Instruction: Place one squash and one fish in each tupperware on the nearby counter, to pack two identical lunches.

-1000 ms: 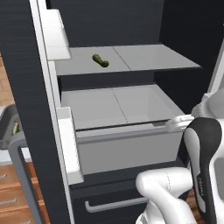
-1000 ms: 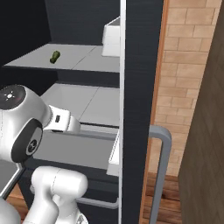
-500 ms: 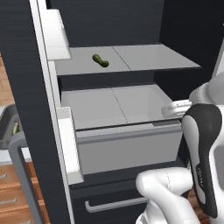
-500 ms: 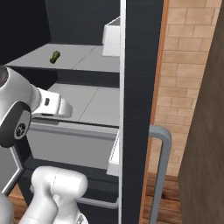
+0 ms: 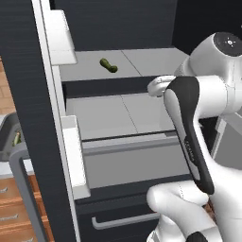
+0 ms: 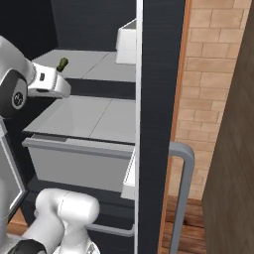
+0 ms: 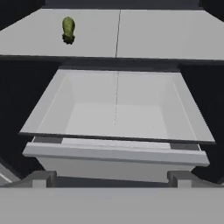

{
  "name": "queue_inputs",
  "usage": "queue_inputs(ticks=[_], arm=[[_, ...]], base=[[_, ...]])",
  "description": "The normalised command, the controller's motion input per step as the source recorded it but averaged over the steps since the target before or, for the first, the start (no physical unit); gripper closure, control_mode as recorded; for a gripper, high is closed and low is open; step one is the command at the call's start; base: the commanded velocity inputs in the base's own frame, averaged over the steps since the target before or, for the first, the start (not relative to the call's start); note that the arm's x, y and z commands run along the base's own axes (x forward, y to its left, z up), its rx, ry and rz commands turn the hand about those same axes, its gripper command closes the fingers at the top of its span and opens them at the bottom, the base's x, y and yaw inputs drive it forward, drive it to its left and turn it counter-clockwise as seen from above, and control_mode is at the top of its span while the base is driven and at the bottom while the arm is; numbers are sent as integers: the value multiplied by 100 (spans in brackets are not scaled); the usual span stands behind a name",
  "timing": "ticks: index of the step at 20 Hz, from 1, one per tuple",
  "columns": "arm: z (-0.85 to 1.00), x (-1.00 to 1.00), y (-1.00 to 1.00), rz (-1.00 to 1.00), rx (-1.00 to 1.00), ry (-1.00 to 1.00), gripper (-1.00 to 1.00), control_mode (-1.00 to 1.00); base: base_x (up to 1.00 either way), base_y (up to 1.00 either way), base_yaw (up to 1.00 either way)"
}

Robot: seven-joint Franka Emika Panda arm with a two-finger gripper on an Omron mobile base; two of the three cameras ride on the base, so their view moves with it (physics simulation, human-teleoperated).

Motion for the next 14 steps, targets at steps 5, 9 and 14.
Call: queue_inputs(ticks=[5,9,14], arm=[[9,100,12,3,2,0,-100,-100],[0,92,18,4,0,0,-100,-100],[0,93,35,3,0,2,-100,-100]], base=[[0,0,0],[0,0,0],[0,0,0]])
